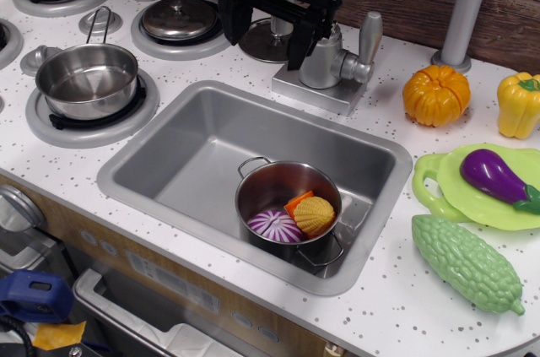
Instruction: Turn faucet front to left
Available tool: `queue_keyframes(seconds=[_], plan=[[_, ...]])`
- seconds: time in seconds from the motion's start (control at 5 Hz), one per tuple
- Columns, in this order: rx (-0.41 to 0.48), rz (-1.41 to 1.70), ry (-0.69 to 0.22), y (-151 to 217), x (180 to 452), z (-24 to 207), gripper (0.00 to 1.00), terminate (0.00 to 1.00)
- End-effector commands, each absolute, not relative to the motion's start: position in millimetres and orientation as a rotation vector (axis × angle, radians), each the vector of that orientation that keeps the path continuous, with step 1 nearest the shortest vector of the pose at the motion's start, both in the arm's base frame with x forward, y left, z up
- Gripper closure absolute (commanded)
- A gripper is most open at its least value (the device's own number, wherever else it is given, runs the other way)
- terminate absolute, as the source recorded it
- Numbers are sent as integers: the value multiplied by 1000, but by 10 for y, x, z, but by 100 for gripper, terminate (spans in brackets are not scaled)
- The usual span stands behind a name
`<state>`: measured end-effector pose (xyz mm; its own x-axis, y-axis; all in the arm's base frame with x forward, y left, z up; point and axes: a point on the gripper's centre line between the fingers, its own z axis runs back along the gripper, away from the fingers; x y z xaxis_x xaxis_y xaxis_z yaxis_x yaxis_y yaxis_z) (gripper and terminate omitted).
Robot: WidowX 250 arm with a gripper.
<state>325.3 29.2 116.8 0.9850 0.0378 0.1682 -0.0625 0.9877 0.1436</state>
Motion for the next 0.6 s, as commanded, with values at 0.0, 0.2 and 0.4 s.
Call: queue_keyframes(seconds=[0.0, 0.2, 0.4], plan=[[178, 58, -344, 361, 3404, 1534, 0, 0], [196, 40, -423, 396, 3437, 1521, 0, 0], [203, 34, -456, 428, 3519, 1530, 0, 0]])
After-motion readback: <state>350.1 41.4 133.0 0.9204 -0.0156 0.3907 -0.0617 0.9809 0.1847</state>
